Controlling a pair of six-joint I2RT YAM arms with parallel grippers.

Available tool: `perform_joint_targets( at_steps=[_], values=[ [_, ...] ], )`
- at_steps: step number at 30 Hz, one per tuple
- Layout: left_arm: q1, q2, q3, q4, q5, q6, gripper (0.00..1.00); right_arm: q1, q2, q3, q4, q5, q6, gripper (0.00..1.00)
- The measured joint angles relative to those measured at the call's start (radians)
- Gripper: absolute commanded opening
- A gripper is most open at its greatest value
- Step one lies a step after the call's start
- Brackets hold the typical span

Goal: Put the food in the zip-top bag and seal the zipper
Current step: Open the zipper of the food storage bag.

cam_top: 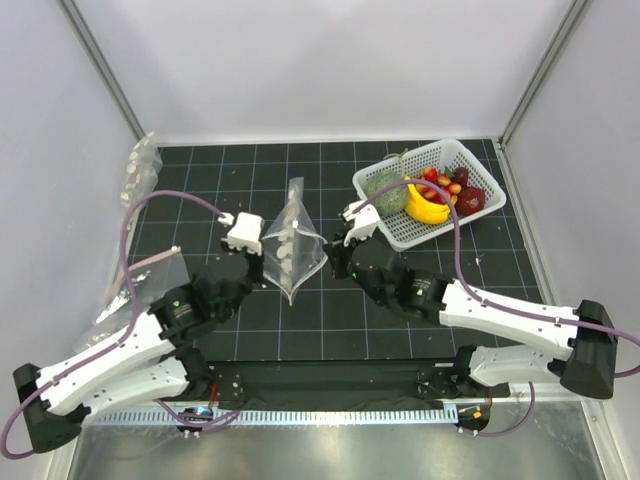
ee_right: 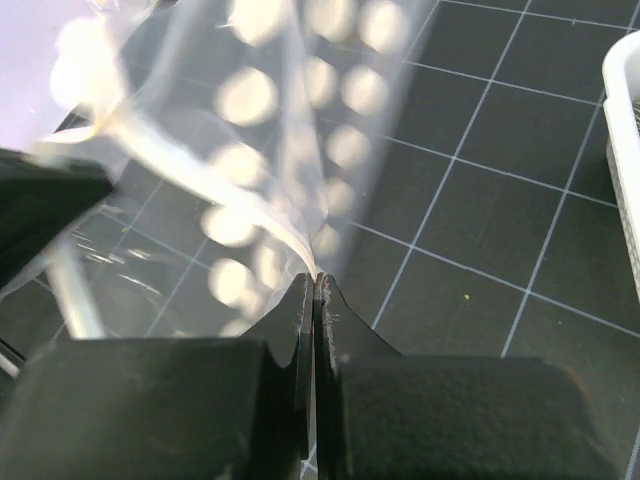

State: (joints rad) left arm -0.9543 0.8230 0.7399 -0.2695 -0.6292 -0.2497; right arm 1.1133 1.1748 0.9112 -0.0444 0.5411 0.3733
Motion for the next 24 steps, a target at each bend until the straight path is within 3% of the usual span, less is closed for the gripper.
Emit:
perform_joint_targets(
  at_steps=[7, 14, 24],
  values=[
    [-0.046, -0.069, 0.108, -0.100, -0.143, 0.024, 0.00, -0.029, 0.037, -0.036, 0.048, -0.055, 0.009, 0.01],
    [-0.051, 0.173, 0.229, -0.133, -0.159, 0.049, 0.06, -0.169, 0.132, -0.089, 0.182, -0.247, 0.053, 0.01],
    [-0.051, 0.353, 0.144, -0.031, -0.101, 0.101, 0.00, -0.205, 0.258, -0.120, 0.281, -0.373, 0.058, 0.01]
  ],
)
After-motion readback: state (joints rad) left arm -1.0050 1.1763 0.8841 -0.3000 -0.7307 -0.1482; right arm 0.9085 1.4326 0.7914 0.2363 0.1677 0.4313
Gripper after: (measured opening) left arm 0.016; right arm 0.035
